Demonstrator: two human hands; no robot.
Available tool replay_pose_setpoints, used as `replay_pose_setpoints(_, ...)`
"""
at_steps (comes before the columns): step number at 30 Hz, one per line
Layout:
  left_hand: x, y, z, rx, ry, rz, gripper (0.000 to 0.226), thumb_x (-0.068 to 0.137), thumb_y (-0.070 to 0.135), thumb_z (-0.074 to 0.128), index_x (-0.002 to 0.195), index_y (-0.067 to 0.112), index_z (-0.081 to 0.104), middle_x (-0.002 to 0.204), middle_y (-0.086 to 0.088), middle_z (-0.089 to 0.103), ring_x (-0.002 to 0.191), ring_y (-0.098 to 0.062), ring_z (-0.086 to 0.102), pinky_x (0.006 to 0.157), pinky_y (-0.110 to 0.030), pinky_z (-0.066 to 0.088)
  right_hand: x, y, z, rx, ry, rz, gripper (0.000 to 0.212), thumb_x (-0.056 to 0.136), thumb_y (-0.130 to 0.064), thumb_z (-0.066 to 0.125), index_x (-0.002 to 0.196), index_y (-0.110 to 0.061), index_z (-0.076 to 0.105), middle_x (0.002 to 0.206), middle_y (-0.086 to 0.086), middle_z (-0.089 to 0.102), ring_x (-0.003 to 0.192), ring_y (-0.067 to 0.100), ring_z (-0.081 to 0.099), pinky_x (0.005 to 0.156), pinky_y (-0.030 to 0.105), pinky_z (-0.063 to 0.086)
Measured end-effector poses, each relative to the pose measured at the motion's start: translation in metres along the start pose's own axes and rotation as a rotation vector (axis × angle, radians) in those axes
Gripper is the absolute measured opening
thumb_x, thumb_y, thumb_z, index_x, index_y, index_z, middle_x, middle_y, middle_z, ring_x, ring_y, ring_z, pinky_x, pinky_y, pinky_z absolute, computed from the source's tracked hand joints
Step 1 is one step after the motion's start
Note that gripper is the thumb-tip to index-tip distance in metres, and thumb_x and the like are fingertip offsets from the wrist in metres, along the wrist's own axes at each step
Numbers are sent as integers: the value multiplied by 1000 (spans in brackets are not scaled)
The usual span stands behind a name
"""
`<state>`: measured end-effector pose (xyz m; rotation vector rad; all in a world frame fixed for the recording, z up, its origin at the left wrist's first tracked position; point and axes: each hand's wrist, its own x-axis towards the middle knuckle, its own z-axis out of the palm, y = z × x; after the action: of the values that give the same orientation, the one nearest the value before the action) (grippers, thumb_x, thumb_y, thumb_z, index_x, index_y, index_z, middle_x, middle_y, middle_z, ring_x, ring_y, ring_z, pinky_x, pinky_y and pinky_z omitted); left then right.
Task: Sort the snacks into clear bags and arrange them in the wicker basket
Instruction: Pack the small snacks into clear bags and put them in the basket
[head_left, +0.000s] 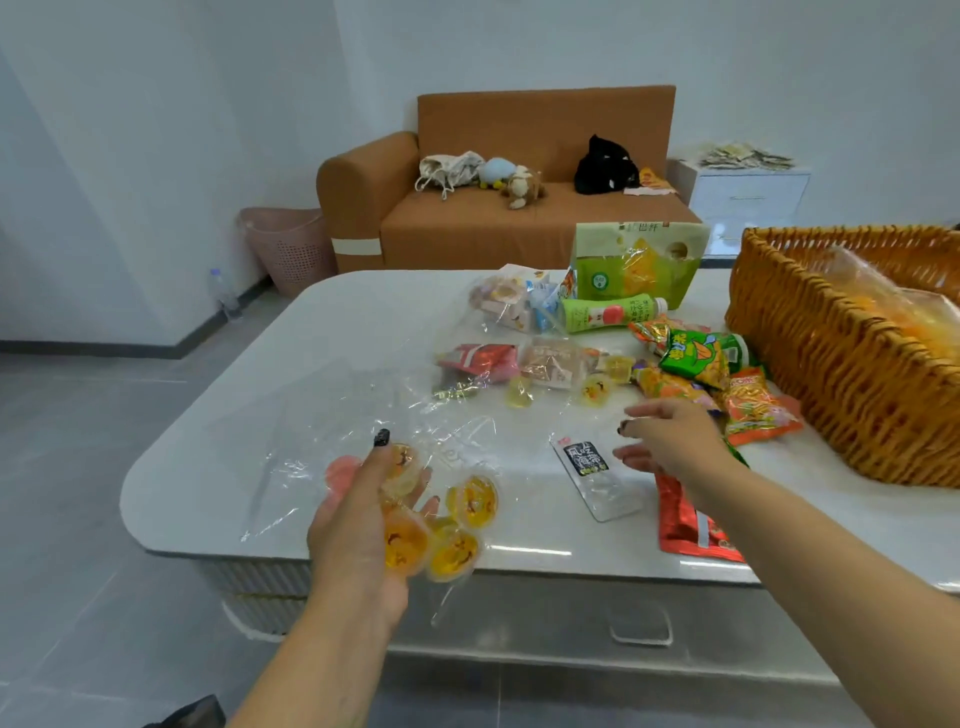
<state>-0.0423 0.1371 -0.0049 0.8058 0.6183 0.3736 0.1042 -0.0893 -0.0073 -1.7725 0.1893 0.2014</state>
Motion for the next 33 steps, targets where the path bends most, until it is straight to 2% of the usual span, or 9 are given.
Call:
replay_pose_setpoints(3, 2, 6, 9, -21, 5, 36, 20, 82, 22, 77, 99, 18, 67, 84, -3, 77, 81, -19, 75, 64, -34, 57, 29, 0, 12, -201, 99, -73, 39, 85, -12, 68, 118, -7, 46, 106, 13, 55, 76, 28, 65, 56, 36, 56)
replay_pose_setpoints(5, 5, 9, 14, -28, 5, 31, 19, 82, 23, 76, 99, 18, 68, 82, -2, 77, 82, -19, 75, 63, -33, 56, 52, -9, 22, -467, 156, -187, 57, 79, -26, 74, 123, -12, 43, 119, 13, 45, 96, 32, 60, 69, 44, 58)
replay_pose_setpoints(9, 15, 9, 20, -39, 46, -4, 23, 80, 21, 77, 99, 22, 64, 80, -4, 75, 83, -20, 74, 59, -31, 57, 94, -23, 37, -755, 152, -140, 68, 86, -36, 63, 143, -18, 31, 147, 19, 16, 122, 40, 43, 100, 44, 45)
replay_pose_setpoints(12, 20, 9, 23, -41, 57, -20, 20, 80, 22, 78, 93, 21, 63, 79, -4, 75, 79, -19, 74, 52, -28, 56, 113, -24, 42, -962, 137, -67, 73, 89, -51, 54, 148, -17, 27, 151, 24, 15, 137, 42, 26, 110, 43, 34)
replay_pose_setpoints(15, 25, 11, 23, -17, 91, -13, 25, 79, 24, 78, 100, 17, 66, 87, -6, 76, 80, -18, 75, 53, -29, 58, 114, -18, 48, -1055, 73, -69, 55, 96, -39, 47, 143, -12, 36, 149, 23, 22, 130, 42, 38, 104, 41, 37)
replay_pose_setpoints(20, 31, 15, 23, -10, 102, 6, 25, 81, 27, 77, 101, 16, 69, 88, -6, 76, 81, -17, 74, 58, -29, 57, 104, 8, 55, -1236, 136, -458, 42, 89, -9, 48, 131, -9, 45, 135, 17, 36, 115, 37, 49, 86, 42, 47)
replay_pose_setpoints(27, 17, 0, 30, 62, -9, -3, 19, 81, 26, 77, 95, 24, 64, 88, -3, 76, 81, -17, 74, 69, -35, 58, 67, -18, 28, -485, 220, -404, 36, 94, -10, 49, 128, -20, 47, 120, 11, 47, 89, 28, 54, 70, 34, 50)
replay_pose_setpoints(30, 9, -4, 27, 122, -58, -1, 18, 80, 25, 78, 92, 25, 65, 83, -3, 76, 82, -22, 74, 76, -40, 58, 24, -20, 2, -11, -4, -210, 34, 96, -5, 46, 124, -23, 51, 88, 9, 52, 64, 20, 51, 45, 23, 44)
replay_pose_setpoints(33, 5, -11, 18, 259, -85, 67, 24, 76, 28, 82, 93, 24, 65, 97, -8, 75, 91, -30, 73, 83, -52, 58, -15, -14, -27, 145, -272, -82, 28, 92, -3, 51, 109, -17, 69, 99, 18, 62, 73, 28, 56, 64, 33, 41)
